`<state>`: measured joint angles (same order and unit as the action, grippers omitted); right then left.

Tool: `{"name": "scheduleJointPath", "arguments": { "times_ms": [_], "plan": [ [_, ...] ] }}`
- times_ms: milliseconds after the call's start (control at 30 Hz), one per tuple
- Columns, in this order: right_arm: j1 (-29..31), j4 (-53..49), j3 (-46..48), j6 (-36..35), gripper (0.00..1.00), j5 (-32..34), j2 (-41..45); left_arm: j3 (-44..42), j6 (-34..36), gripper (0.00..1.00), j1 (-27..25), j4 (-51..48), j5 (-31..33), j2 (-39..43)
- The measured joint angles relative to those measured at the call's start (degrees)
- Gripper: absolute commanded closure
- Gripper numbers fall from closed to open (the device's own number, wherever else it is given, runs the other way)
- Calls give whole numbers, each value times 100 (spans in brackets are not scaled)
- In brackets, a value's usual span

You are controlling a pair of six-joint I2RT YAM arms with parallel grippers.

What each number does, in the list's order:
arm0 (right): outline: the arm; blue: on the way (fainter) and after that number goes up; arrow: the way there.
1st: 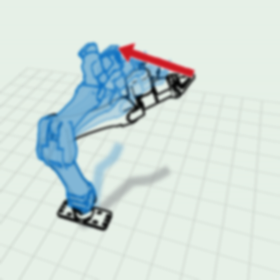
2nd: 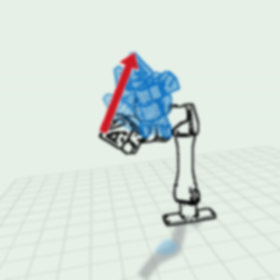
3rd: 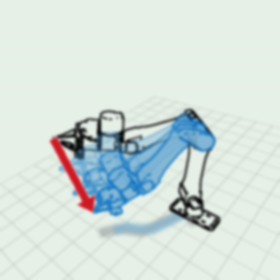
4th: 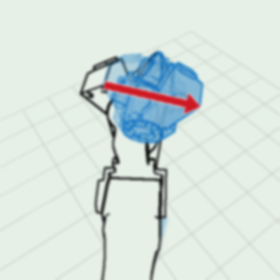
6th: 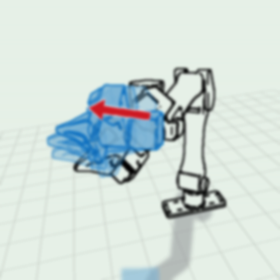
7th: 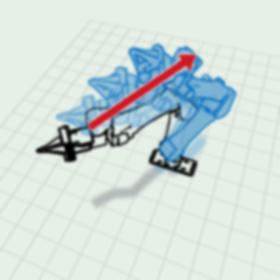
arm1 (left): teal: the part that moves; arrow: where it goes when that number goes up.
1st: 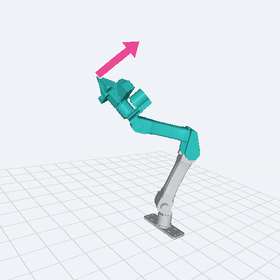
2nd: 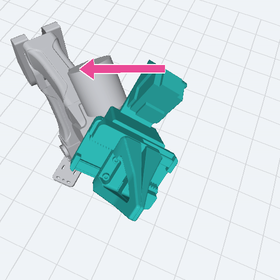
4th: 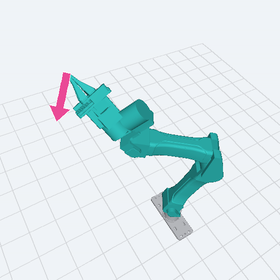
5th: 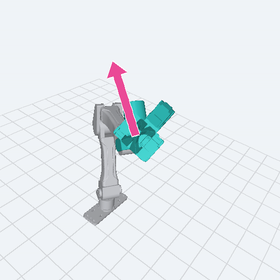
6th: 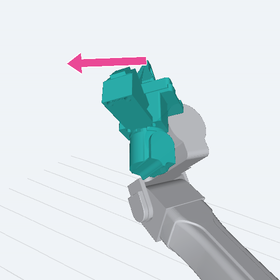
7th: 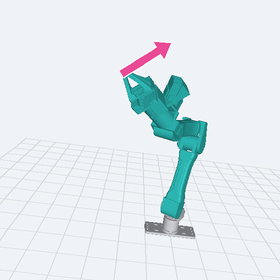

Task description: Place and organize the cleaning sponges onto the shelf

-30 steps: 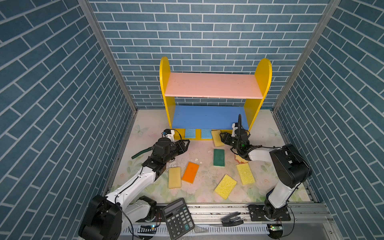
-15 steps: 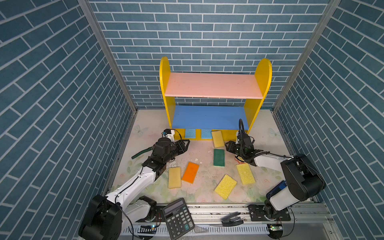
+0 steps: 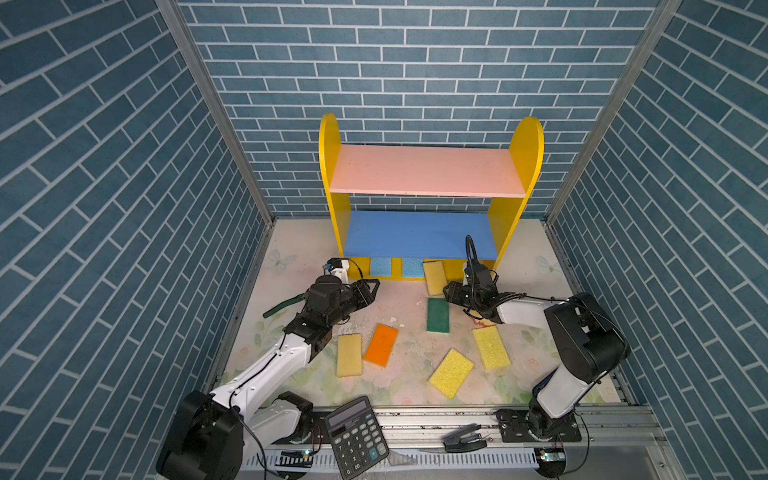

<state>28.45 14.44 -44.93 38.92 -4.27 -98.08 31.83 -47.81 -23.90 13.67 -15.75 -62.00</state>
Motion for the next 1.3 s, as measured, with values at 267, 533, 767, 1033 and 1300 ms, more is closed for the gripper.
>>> {"name": "scheduleJointPath", "arguments": {
  "times_ms": [267,533,767,1033,1300],
  "plan": [
    [0,103,-188,-17,49,28,-315,0,9,53,0,-9,26,2],
    [17,289,-238,7,74,-26,-522,2,13,53,0,-15,24,-66],
    [22,330,-236,24,95,-50,-540,2,15,53,0,-15,26,-70],
    [-13,398,-31,26,100,-44,-352,31,15,53,0,-17,7,-118],
    [-28,247,490,120,100,-476,713,31,9,49,0,-17,9,-111]
  ]
}}
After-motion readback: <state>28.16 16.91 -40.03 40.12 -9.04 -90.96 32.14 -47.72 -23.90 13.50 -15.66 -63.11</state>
